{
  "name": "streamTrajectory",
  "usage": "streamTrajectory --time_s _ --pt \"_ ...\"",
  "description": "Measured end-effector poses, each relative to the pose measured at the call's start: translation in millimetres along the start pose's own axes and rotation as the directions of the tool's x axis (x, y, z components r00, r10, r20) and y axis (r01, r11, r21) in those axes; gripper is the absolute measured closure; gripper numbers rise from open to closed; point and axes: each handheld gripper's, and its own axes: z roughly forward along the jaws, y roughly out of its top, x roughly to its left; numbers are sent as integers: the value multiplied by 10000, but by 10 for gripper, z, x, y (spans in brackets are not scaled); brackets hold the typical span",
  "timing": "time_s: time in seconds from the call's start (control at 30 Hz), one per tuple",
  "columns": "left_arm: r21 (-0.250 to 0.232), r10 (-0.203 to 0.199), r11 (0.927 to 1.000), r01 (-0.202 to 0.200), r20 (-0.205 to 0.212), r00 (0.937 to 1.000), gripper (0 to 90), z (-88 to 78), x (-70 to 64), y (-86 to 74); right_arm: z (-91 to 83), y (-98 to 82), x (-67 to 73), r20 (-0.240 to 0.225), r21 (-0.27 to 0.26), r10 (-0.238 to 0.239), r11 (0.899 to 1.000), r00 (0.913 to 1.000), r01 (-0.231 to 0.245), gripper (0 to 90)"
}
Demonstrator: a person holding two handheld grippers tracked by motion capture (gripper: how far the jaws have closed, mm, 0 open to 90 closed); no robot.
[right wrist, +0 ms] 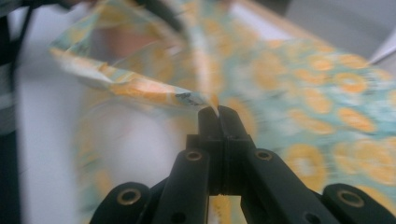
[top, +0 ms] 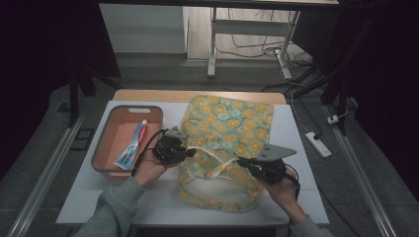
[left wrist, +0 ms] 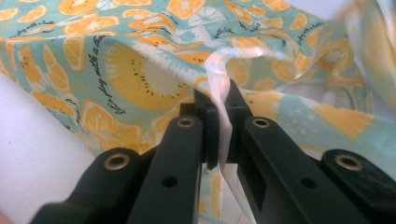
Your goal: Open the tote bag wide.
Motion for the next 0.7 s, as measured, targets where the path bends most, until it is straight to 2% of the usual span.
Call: streamTrajectory --time_s 0.13,0.17,0.2,0.23,0.27,0.3,0.33,0.37,0.4,0.43,0.47,0.53,0.57,0.6,0.63,0.67,0.7 --pt "-60 -73 10000 73 13 10000 881 16 28 18 89 53 -322 846 130 299 9994 9960 -311 895" --pt "-86 -98 9999 98 -5 10000 881 25 31 28 89 53 -322 846 130 299 9994 9960 -311 895" --pt "-87 -101 9999 101 -15 9999 880 38 37 41 177 48 -513 1052 231 746 9967 9916 -775 896" --pt "-80 -111 9999 111 -12 9999 880 47 40 48 177 48 -513 1052 231 746 9967 9916 -775 896" --pt "-68 -116 9999 115 -28 9999 880 63 44 58 269 20 -650 1197 417 1012 9934 9876 -1068 896" --pt "-36 -112 9999 112 -32 9999 880 81 46 68 269 20 -650 1197 417 1012 9934 9876 -1068 896" --pt "18 -78 10000 78 -48 10000 880 102 48 76 330 -9 -723 1262 573 1127 9910 9856 -1206 896" --pt "52 -92 9999 92 -60 9999 880 128 48 84 394 -45 -790 1340 770 1259 9876 9829 -1370 896" --pt "108 -109 9999 110 -52 9999 879 155 51 91 522 -141 -907 1302 1030 1787 9758 9752 -1926 897" --pt "162 -142 9998 142 -28 9999 879 184 56 97 522 -141 -907 1302 1030 1787 9758 9752 -1926 897" --pt "214 -148 9997 149 -33 9999 879 213 62 103 639 -236 -986 1373 1477 1975 9649 9706 -2172 896" --pt "301 -211 9993 212 -34 9998 879 271 79 112 725 -319 -1031 1389 1819 2083 9556 9682 -2317 896" --pt "359 -227 9991 229 -47 9997 879 299 86 115 725 -319 -1031 1389 1819 2083 9556 9682 -2317 896" --pt "414 -223 9989 225 -71 9997 876 325 92 117 783 -389 -1055 1342 2238 2211 9428 9660 -2469 896" --pt "448 -234 9987 237 -77 9997 876 353 99 120 783 -389 -1055 1342 2238 2211 9428 9660 -2469 896" --pt "504 -248 9984 252 -92 9997 874 380 106 122 820 -448 -1067 1378 2559 2255 9326 9645 -2546 895" --pt "577 -224 9981 233 -164 9996 873 407 111 126 831 -471 -1068 1451 2712 2197 9289 9647 -2523 895"
